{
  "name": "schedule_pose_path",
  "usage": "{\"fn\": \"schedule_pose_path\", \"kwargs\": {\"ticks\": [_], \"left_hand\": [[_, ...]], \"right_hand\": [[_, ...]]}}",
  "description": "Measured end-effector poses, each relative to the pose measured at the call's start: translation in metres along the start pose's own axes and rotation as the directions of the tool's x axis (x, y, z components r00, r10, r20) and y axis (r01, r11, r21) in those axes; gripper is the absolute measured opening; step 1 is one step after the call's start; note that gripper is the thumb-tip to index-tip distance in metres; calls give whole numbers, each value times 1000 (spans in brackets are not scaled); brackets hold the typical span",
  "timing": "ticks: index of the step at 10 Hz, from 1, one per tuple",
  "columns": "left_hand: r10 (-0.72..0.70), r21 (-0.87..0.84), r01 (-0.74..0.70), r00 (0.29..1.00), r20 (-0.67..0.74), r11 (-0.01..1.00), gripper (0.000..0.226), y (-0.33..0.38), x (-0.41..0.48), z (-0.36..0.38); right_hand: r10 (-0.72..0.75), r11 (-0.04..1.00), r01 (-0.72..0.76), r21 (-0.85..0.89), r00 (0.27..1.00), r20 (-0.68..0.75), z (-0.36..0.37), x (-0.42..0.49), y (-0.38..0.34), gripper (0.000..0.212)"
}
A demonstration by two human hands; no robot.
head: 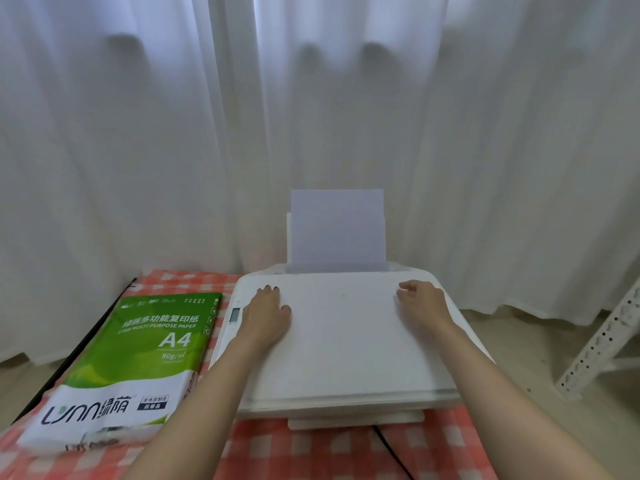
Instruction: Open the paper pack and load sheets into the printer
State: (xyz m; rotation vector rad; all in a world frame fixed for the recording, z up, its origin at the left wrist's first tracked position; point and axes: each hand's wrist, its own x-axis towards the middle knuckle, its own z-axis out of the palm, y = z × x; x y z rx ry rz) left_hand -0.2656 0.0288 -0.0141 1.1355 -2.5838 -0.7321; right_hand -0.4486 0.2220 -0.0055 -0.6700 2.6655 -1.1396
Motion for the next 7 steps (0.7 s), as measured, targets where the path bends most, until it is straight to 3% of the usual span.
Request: {"fn": "schedule_pose_path", "kwargs": {"ticks": [1,2,5,7], "left_hand": [[-14,-14,13,1000,-16,1000,16,-1,-21,-7],[-34,-60,30,997,-65,998,50,-4,-44,-20],[-74,-162,33,964,-255,986,44,-6,-91,-87],[-58,-274,-63,910,-411,960,52,19,-119,-160]], "right_hand": [[-25,1000,25,8,1000,-7,-8,-22,-3,37],[-46,999,47,13,999,-23,-14,-45,-12,37],[-171,981,177,84,982,-77,-43,-101,-69,36],[-269,930,308,198,942,-202,-89,-133,-129,34]]}}
